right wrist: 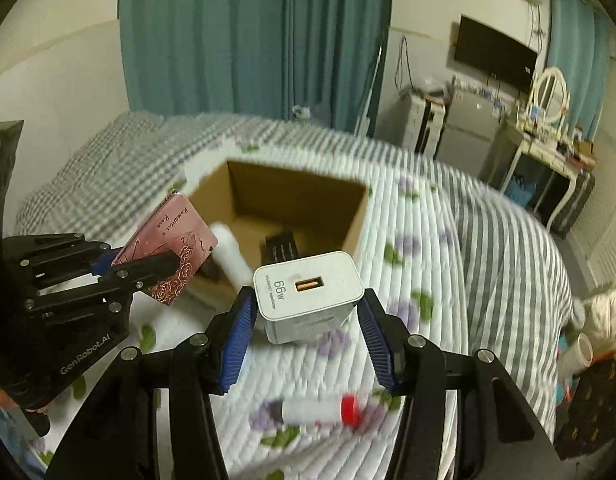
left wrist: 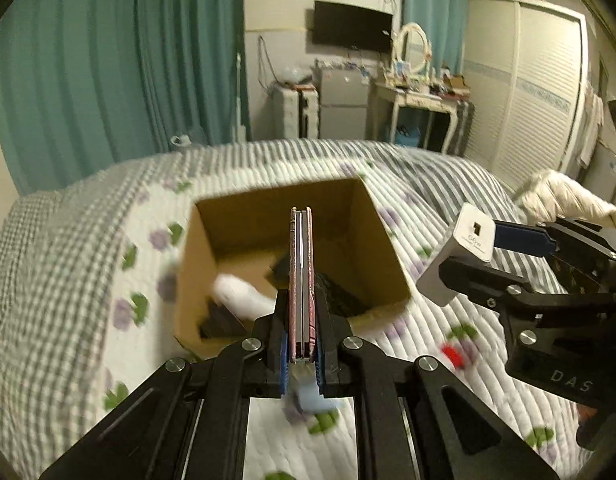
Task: Organize rigid objects
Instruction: 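Carry the pink case and white charger into the box and release both, then grasp the white plug with the left gripper while the right grasps the red-capped bottle, then lower the white plug and red-capped bottle into the box and release both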
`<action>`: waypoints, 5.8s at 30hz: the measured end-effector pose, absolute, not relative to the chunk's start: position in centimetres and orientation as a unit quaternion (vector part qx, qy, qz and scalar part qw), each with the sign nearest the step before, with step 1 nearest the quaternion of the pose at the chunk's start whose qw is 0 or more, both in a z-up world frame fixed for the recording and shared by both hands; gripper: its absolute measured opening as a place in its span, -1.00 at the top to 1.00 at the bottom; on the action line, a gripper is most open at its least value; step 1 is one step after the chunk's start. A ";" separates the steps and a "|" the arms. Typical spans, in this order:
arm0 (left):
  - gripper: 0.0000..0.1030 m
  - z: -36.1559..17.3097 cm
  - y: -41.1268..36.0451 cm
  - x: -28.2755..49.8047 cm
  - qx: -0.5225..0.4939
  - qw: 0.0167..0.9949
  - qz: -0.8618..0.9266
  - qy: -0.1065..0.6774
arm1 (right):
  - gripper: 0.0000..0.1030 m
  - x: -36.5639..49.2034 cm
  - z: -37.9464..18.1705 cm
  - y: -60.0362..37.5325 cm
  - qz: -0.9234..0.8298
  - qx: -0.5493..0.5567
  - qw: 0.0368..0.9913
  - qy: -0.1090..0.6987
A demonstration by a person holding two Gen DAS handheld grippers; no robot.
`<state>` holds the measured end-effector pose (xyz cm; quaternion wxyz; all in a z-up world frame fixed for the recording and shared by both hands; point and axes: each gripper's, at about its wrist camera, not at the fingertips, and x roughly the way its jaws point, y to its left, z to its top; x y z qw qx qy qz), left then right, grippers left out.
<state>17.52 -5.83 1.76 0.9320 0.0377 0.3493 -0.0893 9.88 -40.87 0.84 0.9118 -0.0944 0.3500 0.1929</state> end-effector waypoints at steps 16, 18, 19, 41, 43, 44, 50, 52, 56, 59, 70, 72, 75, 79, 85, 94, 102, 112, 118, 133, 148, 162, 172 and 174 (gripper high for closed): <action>0.80 -2.2 -2.6 29.2 0.048 0.928 -0.020 0.369 | -0.01 21.2 -1.2 -36.3 0.204 -0.085 0.907 0.358; 0.80 -3.4 -2.4 29.9 0.048 0.925 -0.017 0.376 | -0.01 21.8 -2.1 -36.2 0.205 -0.086 0.905 0.364; 0.80 -3.8 -2.3 30.2 0.048 0.924 -0.016 0.379 | -0.01 22.3 -2.6 -36.1 0.207 -0.085 0.903 0.367; -0.37 0.0 -0.8 25.8 0.035 0.939 0.001 0.342 | -0.53 21.6 0.9 -37.9 0.151 -0.051 0.934 0.321; -0.53 1.0 -0.8 23.9 0.034 0.944 0.005 0.329 | -0.65 19.9 1.7 -38.8 0.137 -0.055 0.933 0.328; -0.58 1.3 -0.8 23.2 0.034 0.945 0.007 0.324 | -0.66 19.0 2.0 -39.2 0.129 -0.058 0.933 0.332; -0.60 1.5 -1.5 18.8 0.043 0.941 -0.018 0.334 | -0.76 13.2 1.5 -41.2 0.105 -0.075 0.926 0.355; -0.61 1.1 -1.7 17.5 0.043 0.941 -0.019 0.335 | -0.81 11.6 0.4 -41.8 0.095 -0.077 0.920 0.373; -0.68 -0.6 -1.5 15.6 0.033 0.937 -0.019 0.346 | -0.81 9.3 -2.4 -42.5 0.074 -0.081 0.905 0.412; -0.68 -2.5 -1.2 14.7 0.023 0.933 -0.019 0.359 | -0.81 8.5 -5.6 -42.2 0.073 -0.079 0.881 0.460; -0.68 -8.9 -0.5 15.6 0.007 0.911 -0.008 0.412 | -0.80 10.3 -15.3 -42.4 0.043 -0.007 0.818 0.574; -0.68 -9.6 -0.6 15.8 0.003 0.908 -0.009 0.419 | -0.80 11.0 -15.8 -42.6 0.039 0.011 0.818 0.574; -0.68 -10.5 -0.9 16.3 0.005 0.904 -0.010 0.426 | -0.63 12.4 -16.4 -42.5 0.035 0.024 0.821 0.570; -0.68 -11.8 -1.7 16.9 0.007 0.897 -0.015 0.441 | 0.05 13.5 -17.6 -41.3 0.053 0.015 0.820 0.569; -0.68 -13.5 -3.1 17.6 0.016 0.887 -0.021 0.462 | 0.31 12.7 -17.5 -39.7 0.093 -0.006 0.832 0.546; -0.68 -14.6 -5.4 18.9 0.006 0.885 -0.027 0.465 | 0.31 13.8 -15.1 -40.5 0.112 -0.031 0.844 0.524; -0.66 -15.5 -6.7 20.3 0.002 0.889 -0.025 0.457 | 0.31 14.6 -14.4 -40.9 0.123 -0.039 0.845 0.518; 0.18 -15.6 -8.4 21.3 0.017 0.887 -0.040 0.461 | 0.31 14.7 -13.8 -42.1 0.123 -0.023 0.851 0.510; 0.20 -13.5 -8.0 19.2 0.033 0.896 -0.034 0.441 | 0.31 14.2 -13.4 -42.4 0.119 -0.018 0.857 0.501; 0.21 -1.7 -5.1 15.9 0.024 0.934 -0.023 0.357 | 0.31 10.6 -3.3 -40.8 0.143 -0.030 0.898 0.416; 0.21 2.8 -2.8 24.5 0.014 0.947 -0.010 0.320 | 0.31 17.8 5.0 -38.1 0.159 -0.053 0.921 0.350; 0.20 -4.9 -2.9 31.8 0.026 0.931 -0.001 0.363 | 0.31 26.9 -4.4 -35.8 0.166 -0.061 0.890 0.421; 0.18 -5.7 -2.8 32.5 0.027 0.928 -0.005 0.371 | 0.26 27.5 -5.8 -36.0 0.171 -0.049 0.891 0.417; 0.16 -5.3 -2.8 32.3 0.024 0.927 -0.008 0.374 | 0.06 27.2 -5.2 -36.4 0.167 -0.044 0.895 0.411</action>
